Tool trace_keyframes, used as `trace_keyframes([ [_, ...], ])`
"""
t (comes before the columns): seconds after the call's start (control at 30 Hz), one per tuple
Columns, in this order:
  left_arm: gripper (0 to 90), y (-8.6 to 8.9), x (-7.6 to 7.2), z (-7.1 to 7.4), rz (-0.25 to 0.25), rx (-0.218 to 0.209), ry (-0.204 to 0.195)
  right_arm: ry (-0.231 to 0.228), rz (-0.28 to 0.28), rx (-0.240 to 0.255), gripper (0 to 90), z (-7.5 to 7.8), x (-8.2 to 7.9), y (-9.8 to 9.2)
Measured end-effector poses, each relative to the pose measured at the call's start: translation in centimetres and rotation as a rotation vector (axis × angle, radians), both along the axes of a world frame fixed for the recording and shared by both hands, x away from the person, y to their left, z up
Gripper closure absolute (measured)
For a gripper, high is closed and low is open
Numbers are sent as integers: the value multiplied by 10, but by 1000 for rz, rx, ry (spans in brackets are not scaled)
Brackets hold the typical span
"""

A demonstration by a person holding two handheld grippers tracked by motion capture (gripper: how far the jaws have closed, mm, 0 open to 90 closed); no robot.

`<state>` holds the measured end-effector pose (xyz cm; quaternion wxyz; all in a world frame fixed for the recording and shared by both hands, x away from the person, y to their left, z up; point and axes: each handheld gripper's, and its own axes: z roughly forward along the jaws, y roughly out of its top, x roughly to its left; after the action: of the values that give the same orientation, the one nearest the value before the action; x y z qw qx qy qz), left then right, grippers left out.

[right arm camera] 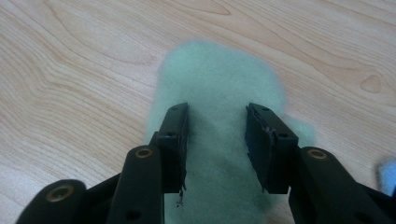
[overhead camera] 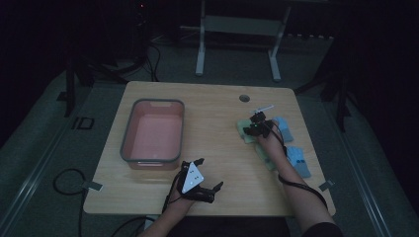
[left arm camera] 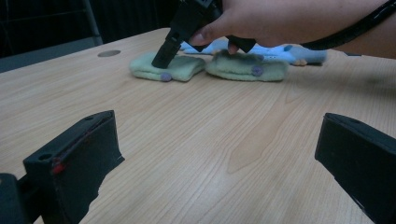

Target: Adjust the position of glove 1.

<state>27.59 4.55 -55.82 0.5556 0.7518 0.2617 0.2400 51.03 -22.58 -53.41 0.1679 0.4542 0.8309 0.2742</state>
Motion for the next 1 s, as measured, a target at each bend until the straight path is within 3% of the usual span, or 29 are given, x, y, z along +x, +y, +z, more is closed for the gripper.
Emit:
trace_keyframes([
  [0.13,0,0,0,0,-1,0,2,-6,2,3,648,-1,0,1],
  [0.33,0,0,1,0,0,-3,4,-10,-8,-8,825,0,-3,7],
  [0.63,0,0,1,0,-2,-4,8,-7,-55,28,851,15,-11,16],
  [0.8,0,0,1,0,-1,-4,8,-40,-71,63,852,44,-26,29],
  [0.83,0,0,1,0,-1,-4,8,-40,-71,63,852,44,-26,29],
  [0.87,0,0,1,0,-1,-4,8,-57,-75,69,852,53,-34,33],
  [1.0,0,0,1,0,0,-6,8,-78,-87,85,852,68,-49,39],
])
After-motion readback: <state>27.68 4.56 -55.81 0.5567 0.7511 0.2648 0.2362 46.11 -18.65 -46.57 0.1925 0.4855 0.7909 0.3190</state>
